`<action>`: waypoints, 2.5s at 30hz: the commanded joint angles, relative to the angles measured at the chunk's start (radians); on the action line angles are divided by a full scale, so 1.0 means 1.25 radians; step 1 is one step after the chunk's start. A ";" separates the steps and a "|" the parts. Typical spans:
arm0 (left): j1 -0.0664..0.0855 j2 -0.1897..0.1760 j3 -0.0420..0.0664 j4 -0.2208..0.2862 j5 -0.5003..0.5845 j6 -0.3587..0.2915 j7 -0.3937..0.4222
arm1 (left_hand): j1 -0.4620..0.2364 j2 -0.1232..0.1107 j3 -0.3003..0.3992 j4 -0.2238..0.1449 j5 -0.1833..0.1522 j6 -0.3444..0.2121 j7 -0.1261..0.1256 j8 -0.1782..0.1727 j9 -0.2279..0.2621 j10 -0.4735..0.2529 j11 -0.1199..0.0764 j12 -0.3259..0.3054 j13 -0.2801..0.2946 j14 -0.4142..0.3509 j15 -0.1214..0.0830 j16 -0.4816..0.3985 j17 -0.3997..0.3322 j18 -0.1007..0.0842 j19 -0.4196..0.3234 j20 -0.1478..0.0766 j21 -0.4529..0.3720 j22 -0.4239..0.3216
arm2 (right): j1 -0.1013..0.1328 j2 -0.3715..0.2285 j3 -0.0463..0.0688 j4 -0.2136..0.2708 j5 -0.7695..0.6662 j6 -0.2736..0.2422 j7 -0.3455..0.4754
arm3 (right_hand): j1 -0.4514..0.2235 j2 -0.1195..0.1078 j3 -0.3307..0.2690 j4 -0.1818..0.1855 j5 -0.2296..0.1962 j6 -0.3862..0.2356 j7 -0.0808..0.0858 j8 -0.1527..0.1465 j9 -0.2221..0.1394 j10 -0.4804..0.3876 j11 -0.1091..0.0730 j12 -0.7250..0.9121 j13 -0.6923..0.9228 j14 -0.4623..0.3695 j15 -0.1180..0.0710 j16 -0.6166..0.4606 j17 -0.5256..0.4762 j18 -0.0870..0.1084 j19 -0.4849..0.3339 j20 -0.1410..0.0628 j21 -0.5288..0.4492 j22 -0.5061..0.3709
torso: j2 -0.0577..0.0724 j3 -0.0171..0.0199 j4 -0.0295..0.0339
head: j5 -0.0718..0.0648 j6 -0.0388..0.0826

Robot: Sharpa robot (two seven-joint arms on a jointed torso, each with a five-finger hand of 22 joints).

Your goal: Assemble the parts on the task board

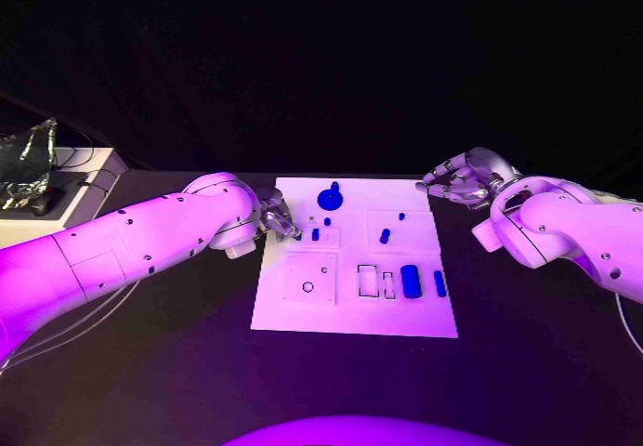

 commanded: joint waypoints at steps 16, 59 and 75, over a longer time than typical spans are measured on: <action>-0.001 0.009 0.000 -0.009 -0.007 0.031 -0.009 | 0.000 0.005 0.134 -0.140 0.001 0.015 -0.008 0.001 0.028 0.006 -0.001 -0.003 -0.001 0.075 -0.004 0.001 0.178 -0.013 0.004 0.000 0.005 0.046 | -0.001 0.001 0.000 0.000 -0.004 0.006 0.009 | -0.013 0.000 0.007 0.000 0.003 -0.007 0.001 0.006 0.003 0.076 -0.005 0.001 0.204 0.079 -0.006 -0.002 0.189 -0.008 0.068 -0.008 -0.004 0.184 | 0.000 0.0005 0.0006 | -0.001 -0.002; -0.001 0.041 -0.025 -0.046 0.007 0.039 -0.034 | -0.084 0.023 0.059 -0.074 -0.023 0.033 -0.022 -0.016 0.030 0.024 -0.008 -0.005 0.007 0.076 -0.010 0.001 0.179 -0.014 0.007 -0.005 0.005 0.051 | -0.001 0.000 0.000 0.001 -0.004 0.006 0.010 | -0.017 0.002 0.009 0.001 0.004 -0.008 0.001 0.007 0.004 0.076 -0.005 0.000 0.204 0.079 -0.006 -0.002 0.188 -0.008 0.068 -0.009 -0.004 0.183 | 0.000 -0.0008 -0.0003 | -0.004 -0.004; -0.001 0.031 -0.022 -0.041 0.003 0.036 -0.041 | -0.104 0.010 -0.056 -0.027 -0.025 0.051 -0.024 -0.034 0.022 0.019 -0.010 -0.001 0.018 0.076 -0.012 0.001 0.180 -0.015 0.010 -0.008 0.005 0.053 | -0.001 -0.002 0.000 0.001 -0.004 0.005 0.011 | -0.017 0.002 0.009 0.001 0.004 -0.008 0.001 0.007 0.004 0.076 -0.005 0.000 0.204 0.079 -0.006 -0.002 0.188 -0.008 0.068 -0.009 -0.004 0.183 | 0.000 -0.0010 0.0006 | -0.006 -0.005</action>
